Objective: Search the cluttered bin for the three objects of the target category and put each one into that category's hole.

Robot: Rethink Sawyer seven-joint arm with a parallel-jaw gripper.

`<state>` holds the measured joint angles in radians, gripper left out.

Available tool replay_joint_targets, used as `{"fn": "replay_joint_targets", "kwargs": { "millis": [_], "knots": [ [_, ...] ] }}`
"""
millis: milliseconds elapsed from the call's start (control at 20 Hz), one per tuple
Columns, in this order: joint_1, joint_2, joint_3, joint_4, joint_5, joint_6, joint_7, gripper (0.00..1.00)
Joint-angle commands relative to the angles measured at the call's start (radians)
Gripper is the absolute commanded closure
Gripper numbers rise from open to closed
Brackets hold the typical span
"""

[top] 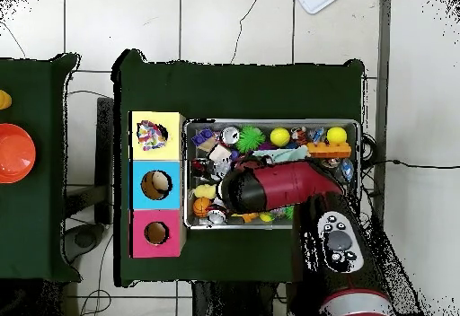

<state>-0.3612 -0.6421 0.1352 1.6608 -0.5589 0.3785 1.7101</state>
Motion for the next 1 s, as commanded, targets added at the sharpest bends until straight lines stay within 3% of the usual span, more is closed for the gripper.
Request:
{"fn": "replay_joint_targets", "kwargs": {
  "millis": [50,1000],
  "knots": [
    [0.063,-0.01,-0.056,0.021,0.091,0.129,0.206,1.0],
    [0.257,-0.128,-0.168,0.057,0.31,0.258,0.245,1.0]
  ]
}}
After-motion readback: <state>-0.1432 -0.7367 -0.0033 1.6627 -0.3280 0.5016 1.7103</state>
